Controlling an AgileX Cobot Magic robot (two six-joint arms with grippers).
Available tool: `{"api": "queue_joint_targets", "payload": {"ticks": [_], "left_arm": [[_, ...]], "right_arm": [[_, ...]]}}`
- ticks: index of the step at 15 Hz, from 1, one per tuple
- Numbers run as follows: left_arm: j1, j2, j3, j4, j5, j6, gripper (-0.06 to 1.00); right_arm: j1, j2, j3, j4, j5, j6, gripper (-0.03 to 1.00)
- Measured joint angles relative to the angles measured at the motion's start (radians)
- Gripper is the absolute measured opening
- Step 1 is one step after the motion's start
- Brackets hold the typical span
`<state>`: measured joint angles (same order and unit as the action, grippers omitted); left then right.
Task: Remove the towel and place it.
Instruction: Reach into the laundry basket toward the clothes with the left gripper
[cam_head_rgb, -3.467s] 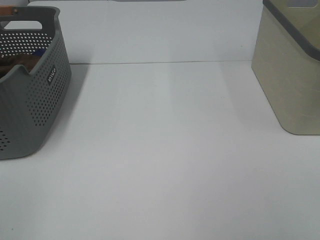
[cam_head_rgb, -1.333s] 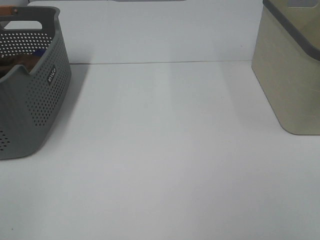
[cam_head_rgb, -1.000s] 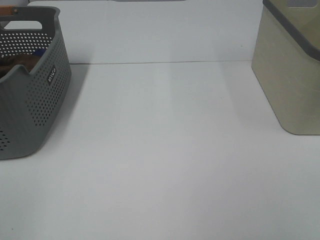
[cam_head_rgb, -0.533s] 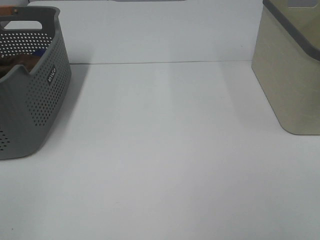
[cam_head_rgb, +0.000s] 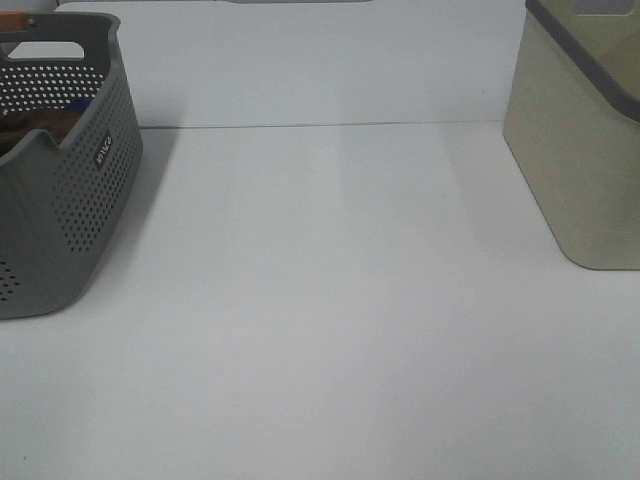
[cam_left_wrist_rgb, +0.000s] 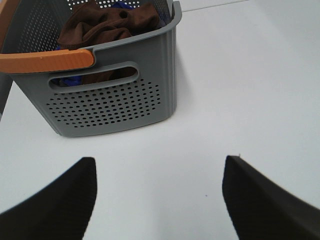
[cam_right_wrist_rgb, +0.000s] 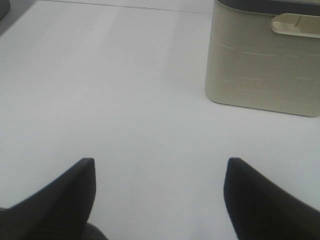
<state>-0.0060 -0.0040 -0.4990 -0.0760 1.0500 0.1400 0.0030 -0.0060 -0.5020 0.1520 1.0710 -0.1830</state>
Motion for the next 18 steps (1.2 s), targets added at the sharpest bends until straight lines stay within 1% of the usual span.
{"api": "queue_joint_targets", "payload": {"ticks": [9,11,14,15,16,18], "left_arm": [[0.000,0.009,-0.005,0.002,-0.006,0.000,0.68],[0.000,0.084,-0.015,0.029,-0.095,-0.011,0.68],[0.000,0.272,-0.015,0.076,-0.271,-0.092,0.68],[0.000,0.430,-0.017,0.089,-0.400,-0.140,0.68],[0.000,0.513,-0.030,0.090,-0.459,-0.148,0.68],[0.000,0.708,-0.080,0.090,-0.534,-0.195,0.68]], "right_arm": [[0.000,0.000,0.000,0.000,0.000,0.000,0.69],[0.000,0.000,0.000,0.005,0.000,0.000,0.69],[0.000,0.000,0.000,0.017,0.000,0.000,0.69],[0.000,0.000,0.000,0.018,0.000,0.000,0.69],[0.000,0.000,0.000,0.018,0.000,0.000,0.69],[0.000,0.000,0.000,0.018,0.000,0.000,0.69]]}}
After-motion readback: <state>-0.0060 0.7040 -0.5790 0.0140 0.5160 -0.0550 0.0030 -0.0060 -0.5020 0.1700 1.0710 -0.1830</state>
